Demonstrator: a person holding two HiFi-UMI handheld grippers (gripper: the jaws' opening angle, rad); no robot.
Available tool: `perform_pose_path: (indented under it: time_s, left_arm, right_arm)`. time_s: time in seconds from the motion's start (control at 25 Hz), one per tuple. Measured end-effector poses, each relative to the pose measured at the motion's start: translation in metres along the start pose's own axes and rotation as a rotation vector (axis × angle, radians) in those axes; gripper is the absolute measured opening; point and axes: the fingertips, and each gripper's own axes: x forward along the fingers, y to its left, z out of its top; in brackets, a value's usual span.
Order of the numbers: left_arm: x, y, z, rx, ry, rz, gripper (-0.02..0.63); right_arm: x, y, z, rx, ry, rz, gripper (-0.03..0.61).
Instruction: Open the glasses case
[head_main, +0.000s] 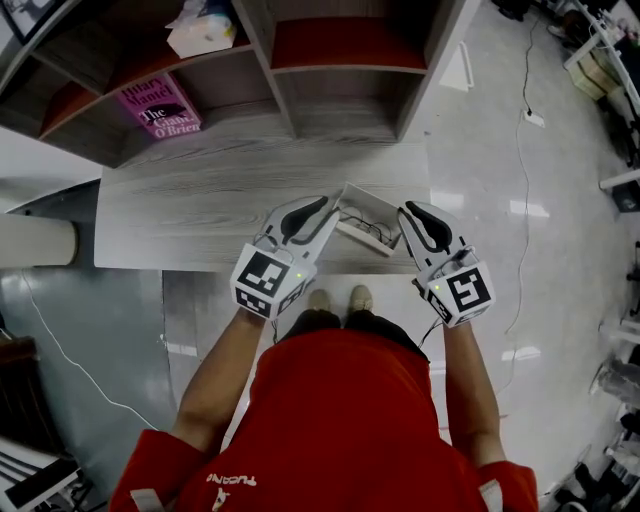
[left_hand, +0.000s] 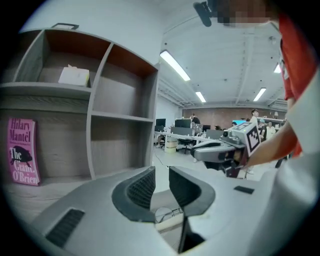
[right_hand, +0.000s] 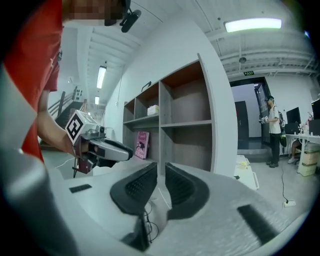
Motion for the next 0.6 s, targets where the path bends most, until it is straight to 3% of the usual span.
perform_pose_path:
  time_s: [0.32, 0.6]
  left_arm:
    - [-0.022, -0.009, 0.053, 0.023, -0.181, 0.015, 0.038]
    - [-0.043, -0.016, 0.081, 0.002, -0.262, 0.023, 0.018]
  right_arm:
    - [-0.01, 0.02, 0.038, 0.019, -0.087, 0.004, 0.015]
    - [-0.023, 0.03, 0.062, 0.023, -0.149, -0.022, 0.006]
